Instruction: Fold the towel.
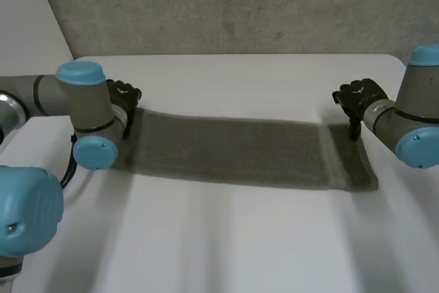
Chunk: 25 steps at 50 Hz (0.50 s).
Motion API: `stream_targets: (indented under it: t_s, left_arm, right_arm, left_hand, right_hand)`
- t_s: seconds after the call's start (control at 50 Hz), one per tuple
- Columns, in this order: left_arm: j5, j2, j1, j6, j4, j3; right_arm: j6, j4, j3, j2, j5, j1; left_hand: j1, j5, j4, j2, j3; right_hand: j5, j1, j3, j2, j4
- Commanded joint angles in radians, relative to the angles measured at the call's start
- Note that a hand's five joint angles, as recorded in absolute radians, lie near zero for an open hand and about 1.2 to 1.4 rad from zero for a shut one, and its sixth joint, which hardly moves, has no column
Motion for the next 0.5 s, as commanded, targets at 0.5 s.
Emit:
stream_targets:
  t_s: [0.5]
  left_arm:
    - [0.204,0.525,0.015,-0.291,0.109,-0.59]
  right_arm:
    - [0.055,-0.057,0.569,-0.512,-0.064,-0.001]
  left_hand:
    - [-0.17,-0.362,-0.161,-0.186,-0.187]
  right_hand:
    - [-0.032,-0.057,-0.07,-0.042,-0.071]
